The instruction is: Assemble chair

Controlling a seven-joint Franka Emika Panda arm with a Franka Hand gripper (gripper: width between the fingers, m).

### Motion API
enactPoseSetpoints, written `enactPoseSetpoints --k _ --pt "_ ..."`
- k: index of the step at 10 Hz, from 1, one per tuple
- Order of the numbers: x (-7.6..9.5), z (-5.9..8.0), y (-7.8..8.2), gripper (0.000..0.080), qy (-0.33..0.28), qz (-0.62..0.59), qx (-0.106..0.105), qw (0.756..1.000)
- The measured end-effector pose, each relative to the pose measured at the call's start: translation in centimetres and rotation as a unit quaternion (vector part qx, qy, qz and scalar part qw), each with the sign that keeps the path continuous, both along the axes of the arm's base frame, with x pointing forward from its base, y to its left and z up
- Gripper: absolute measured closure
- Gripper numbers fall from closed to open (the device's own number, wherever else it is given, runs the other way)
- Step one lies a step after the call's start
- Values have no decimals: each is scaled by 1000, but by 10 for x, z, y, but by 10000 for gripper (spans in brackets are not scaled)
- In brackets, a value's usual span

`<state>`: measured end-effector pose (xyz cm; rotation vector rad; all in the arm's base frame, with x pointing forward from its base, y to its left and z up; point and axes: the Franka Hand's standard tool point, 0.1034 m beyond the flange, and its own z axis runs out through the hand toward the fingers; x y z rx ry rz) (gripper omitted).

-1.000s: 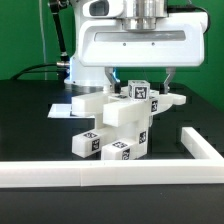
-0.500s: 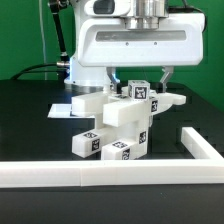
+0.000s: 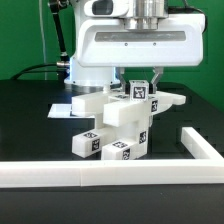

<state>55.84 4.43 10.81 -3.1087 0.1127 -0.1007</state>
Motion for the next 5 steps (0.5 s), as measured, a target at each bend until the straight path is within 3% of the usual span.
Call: enactPoseSetpoints --k 2,5 --pt "0 0 -2 524 2 -82 9 997" --pt "0 0 -3 524 6 -229 20 973"
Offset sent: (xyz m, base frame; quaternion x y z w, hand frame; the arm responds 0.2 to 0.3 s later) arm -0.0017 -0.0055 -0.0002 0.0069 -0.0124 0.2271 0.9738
